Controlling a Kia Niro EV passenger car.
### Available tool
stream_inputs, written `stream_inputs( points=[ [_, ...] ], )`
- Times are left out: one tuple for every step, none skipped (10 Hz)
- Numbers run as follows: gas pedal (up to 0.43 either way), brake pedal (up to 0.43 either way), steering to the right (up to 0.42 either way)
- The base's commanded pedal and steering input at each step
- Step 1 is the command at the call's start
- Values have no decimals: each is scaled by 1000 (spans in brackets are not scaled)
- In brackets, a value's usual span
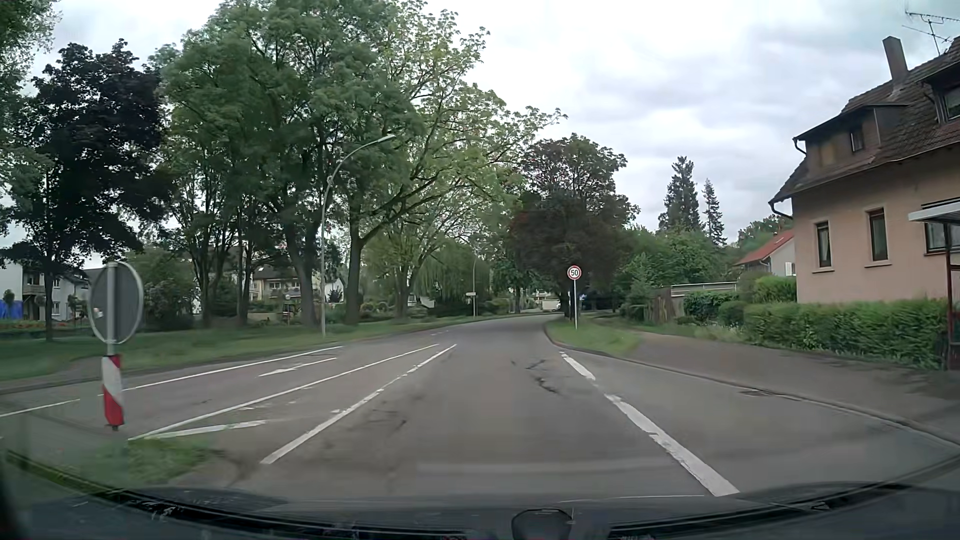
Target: Follow the waypoints while adhering to traffic rules and regulations
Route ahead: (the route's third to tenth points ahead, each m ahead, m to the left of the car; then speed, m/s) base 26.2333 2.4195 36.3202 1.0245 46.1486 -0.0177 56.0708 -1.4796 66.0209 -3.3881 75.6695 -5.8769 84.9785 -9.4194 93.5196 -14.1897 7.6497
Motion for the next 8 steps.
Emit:
stream_inputs(
  points=[
    [157,0,7],
    [157,0,6],
    [157,0,7],
    [157,0,7],
    [157,0,7],
    [157,0,7],
    [157,0,6],
    [157,0,7]
  ],
)
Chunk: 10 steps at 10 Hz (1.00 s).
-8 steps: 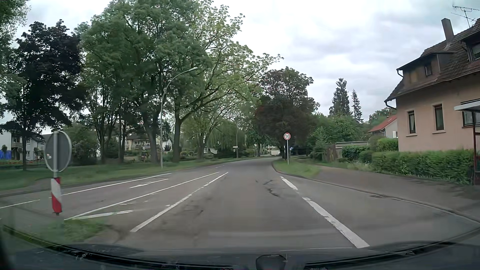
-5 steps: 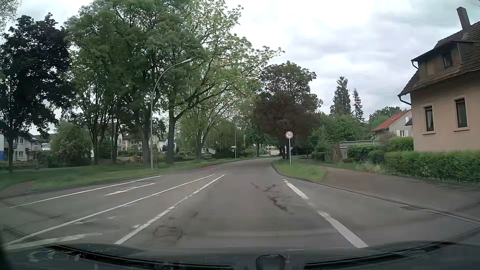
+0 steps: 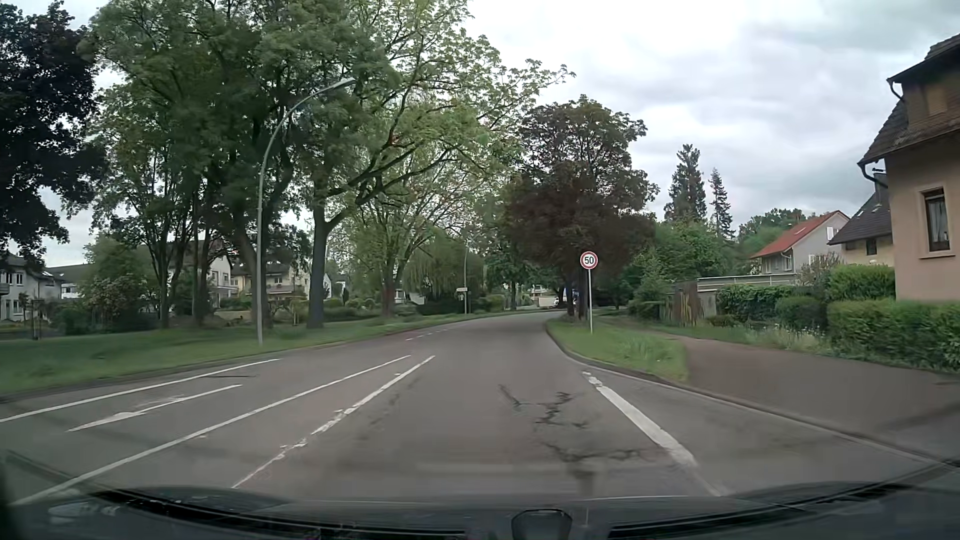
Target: Follow the waypoints while adhering to traffic rules and regulations
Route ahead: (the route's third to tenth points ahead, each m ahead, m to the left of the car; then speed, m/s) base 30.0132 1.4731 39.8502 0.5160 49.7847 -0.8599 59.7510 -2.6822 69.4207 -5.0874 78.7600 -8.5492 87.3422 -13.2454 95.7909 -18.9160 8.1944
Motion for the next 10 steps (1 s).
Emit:
stream_inputs(
  points=[
    [157,0,7],
    [157,0,7],
    [157,0,6],
    [157,0,6],
    [157,0,6],
    [157,0,6],
    [157,0,6],
    [157,0,6],
    [157,0,6],
    [157,0,7]
  ],
)
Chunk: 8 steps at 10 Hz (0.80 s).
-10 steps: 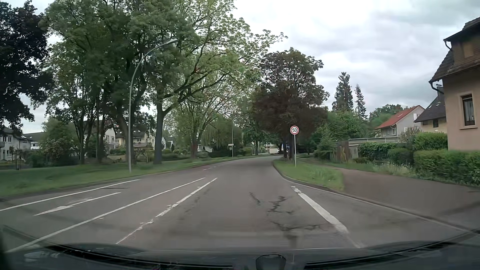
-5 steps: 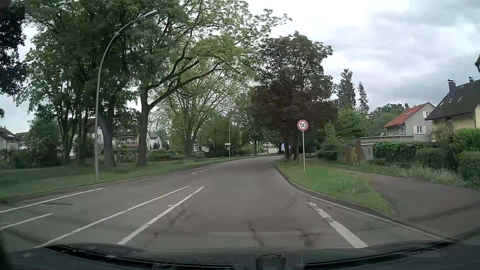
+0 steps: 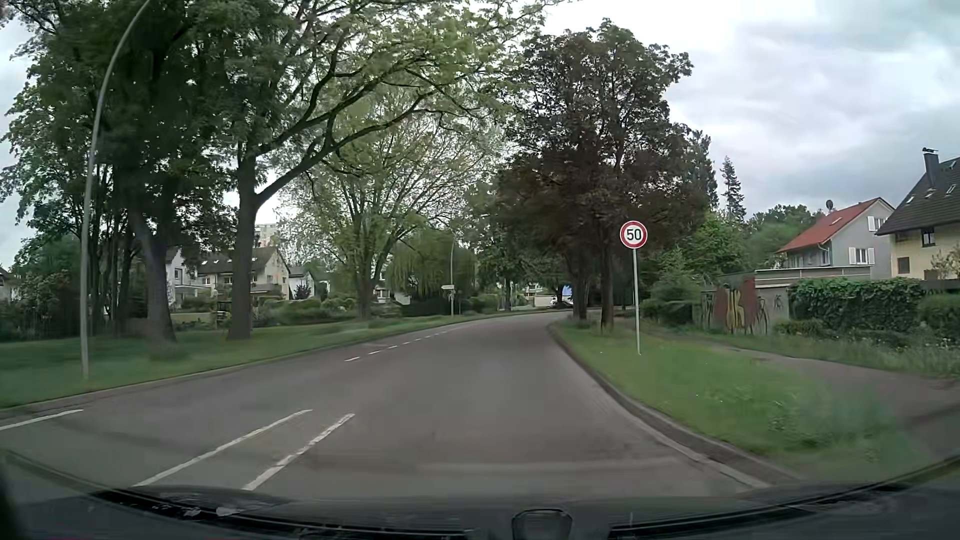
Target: Follow the waypoints while adhering to traffic rules and regulations
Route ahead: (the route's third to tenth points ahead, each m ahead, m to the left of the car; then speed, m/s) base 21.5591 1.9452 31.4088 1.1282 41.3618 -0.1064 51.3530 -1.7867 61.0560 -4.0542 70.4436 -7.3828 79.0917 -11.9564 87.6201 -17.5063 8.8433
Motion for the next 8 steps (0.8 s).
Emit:
stream_inputs(
  points=[
    [157,0,9],
    [157,0,9],
    [157,0,6],
    [150,0,6],
    [138,0,6],
    [138,0,6],
    [138,0,8],
    [118,0,8]
  ],
)
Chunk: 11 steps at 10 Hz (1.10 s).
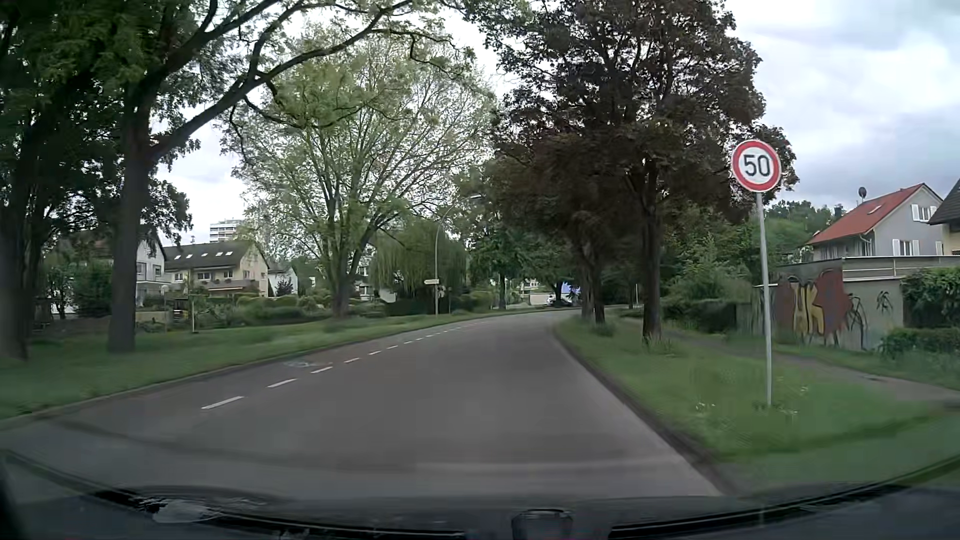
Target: Follow the waypoints while adhering to traffic rules and regulations
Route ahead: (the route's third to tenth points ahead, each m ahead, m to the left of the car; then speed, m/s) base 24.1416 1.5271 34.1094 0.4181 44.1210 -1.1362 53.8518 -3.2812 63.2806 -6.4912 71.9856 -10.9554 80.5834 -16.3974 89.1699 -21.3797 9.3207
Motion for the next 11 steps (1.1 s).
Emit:
stream_inputs(
  points=[
    [118,0,8],
    [118,0,8],
    [98,0,9],
    [87,0,9],
    [87,0,8],
    [87,0,8],
    [87,0,9],
    [87,0,9],
    [87,0,9],
    [87,0,10],
    [87,0,10]
  ],
)
